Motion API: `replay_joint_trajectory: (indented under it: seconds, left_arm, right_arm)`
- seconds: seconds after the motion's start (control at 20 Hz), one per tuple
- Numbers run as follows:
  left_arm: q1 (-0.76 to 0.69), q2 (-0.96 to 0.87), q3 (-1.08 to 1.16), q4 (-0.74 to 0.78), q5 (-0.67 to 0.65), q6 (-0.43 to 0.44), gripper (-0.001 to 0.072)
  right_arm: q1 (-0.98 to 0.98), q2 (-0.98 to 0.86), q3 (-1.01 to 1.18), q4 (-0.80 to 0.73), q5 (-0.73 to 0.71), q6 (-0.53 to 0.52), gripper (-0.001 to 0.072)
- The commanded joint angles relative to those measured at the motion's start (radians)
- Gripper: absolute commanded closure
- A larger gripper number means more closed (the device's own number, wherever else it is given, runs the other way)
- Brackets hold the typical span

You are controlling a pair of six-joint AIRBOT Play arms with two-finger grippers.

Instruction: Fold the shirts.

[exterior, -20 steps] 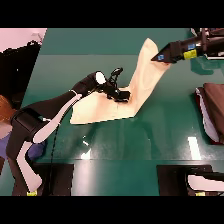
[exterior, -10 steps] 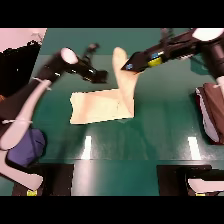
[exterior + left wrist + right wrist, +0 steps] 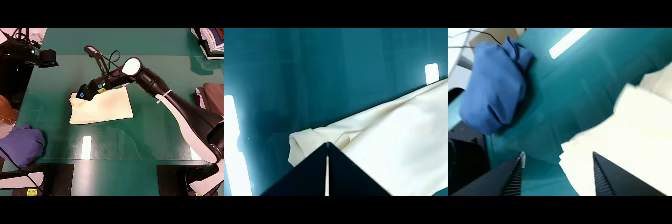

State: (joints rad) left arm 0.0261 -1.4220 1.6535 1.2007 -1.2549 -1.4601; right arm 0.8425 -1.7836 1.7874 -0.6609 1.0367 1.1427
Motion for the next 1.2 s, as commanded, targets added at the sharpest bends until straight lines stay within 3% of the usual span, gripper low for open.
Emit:
replay_joint_trajectory:
  seconds: [0.0, 0.2, 0.55, 0.6, 0.65, 0.7, 0.95, 1.05, 1.15]
  left_arm:
    - [0.023, 0.016, 0.000, -0.015, -0.027, 0.002, 0.0685]
    - [0.023, 0.016, 0.000, -0.034, -0.048, 0.002, 0.0685]
    - [0.023, 0.015, 0.000, -0.042, -0.043, 0.002, 0.0684]
    - [0.023, 0.016, 0.000, -0.044, -0.038, 0.002, 0.0684]
    - [0.023, 0.015, 0.000, -0.047, -0.036, 0.002, 0.0684]
    - [0.023, 0.016, 0.000, -0.047, -0.032, 0.002, 0.0684]
    - [0.023, 0.015, 0.000, -0.049, -0.002, 0.002, 0.0684]
    - [0.023, 0.015, 0.000, -0.049, -0.002, 0.002, 0.0685]
    - [0.023, 0.015, 0.000, -0.052, -0.003, 0.002, 0.0684]
  right_arm:
    - [-0.043, -0.018, 0.000, -0.101, 0.111, 0.023, 0.0249]
    - [-0.207, 0.038, -0.124, -0.163, 0.231, 0.065, 0.0251]
    - [-0.520, 0.211, -0.537, -0.171, 0.134, 0.099, 0.0251]
    - [-0.547, 0.213, -0.570, -0.168, 0.128, 0.098, 0.0212]
    - [-0.560, 0.206, -0.592, -0.166, 0.122, 0.098, 0.0091]
    - [-0.566, 0.191, -0.608, -0.142, 0.122, 0.098, 0.0084]
    - [-0.484, 0.055, -0.613, 0.139, 0.087, 0.015, 0.0088]
    - [-0.423, -0.007, -0.553, 0.172, 0.071, 0.011, 0.0089]
    - [-0.365, -0.068, -0.459, 0.172, 0.069, 0.011, 0.0164]
